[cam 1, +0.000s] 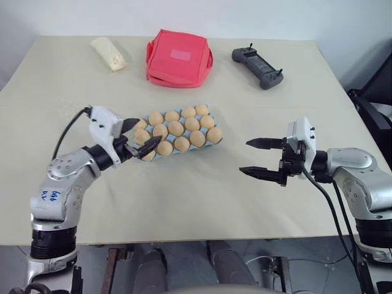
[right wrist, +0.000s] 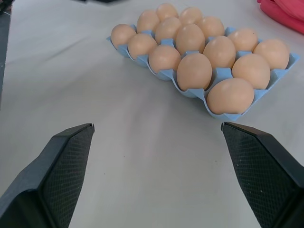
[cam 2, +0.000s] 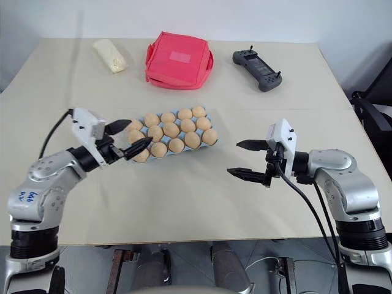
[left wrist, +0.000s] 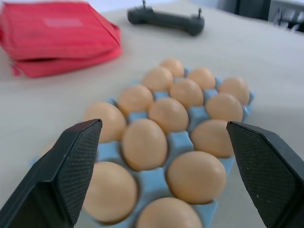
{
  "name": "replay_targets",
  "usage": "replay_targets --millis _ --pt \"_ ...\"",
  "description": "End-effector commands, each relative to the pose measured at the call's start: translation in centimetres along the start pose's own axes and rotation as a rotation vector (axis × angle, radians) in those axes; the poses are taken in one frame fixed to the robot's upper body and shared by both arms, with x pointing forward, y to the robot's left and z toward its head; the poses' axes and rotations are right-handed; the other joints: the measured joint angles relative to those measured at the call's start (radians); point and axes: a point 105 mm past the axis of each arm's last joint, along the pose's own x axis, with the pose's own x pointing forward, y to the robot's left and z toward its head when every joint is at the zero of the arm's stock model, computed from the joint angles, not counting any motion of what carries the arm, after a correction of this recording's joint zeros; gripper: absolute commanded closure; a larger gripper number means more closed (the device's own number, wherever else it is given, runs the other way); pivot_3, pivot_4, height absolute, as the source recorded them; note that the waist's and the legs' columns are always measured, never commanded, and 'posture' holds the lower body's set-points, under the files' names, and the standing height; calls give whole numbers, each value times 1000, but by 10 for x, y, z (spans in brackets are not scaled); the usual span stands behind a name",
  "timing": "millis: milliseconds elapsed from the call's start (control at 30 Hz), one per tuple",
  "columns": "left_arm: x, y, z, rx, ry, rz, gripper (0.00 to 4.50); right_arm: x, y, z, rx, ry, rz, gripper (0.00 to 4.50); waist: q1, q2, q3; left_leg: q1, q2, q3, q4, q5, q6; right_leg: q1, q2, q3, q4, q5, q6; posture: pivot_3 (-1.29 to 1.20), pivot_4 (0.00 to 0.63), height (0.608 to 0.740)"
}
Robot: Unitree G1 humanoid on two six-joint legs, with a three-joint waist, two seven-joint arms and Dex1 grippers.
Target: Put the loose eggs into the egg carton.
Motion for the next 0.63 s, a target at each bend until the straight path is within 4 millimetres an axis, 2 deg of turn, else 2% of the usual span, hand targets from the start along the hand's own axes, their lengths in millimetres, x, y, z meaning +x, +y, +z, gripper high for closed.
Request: replay_targets --millis 33,133,333,433,633 --pt "-27 11 7 51 -2 4 23 -6 -1 11 -52 -19 -7 0 -3 0 0 0 0 0 0 0 0 0 0 0 0 0 0 0 150 740" --pt "-44 22 -1 122 50 7 23 -5 -2 10 -52 -13 1 0 -5 0 0 0 0 0 -1 0 0 -1 0 0 0 -1 -2 0 150 740" --pt "-59 25 -18 89 81 -78 23 -5 -3 1 -34 -4 25 0 -3 0 0 0 0 1 0 0 0 0 -1 0 -1 -4 -8 0 150 740" --pt "-61 22 -25 79 104 -125 23 -4 -2 -4 -32 4 40 0 -5 0 0 0 0 1 -1 0 0 0 -1 0 -1 -4 -8 0 150 740" --pt "-54 20 -20 119 57 -146 23 -4 -3 -3 -36 -2 35 0 -5 0 0 0 0 1 -1 0 0 -1 -1 -1 0 -4 -7 0 150 740"
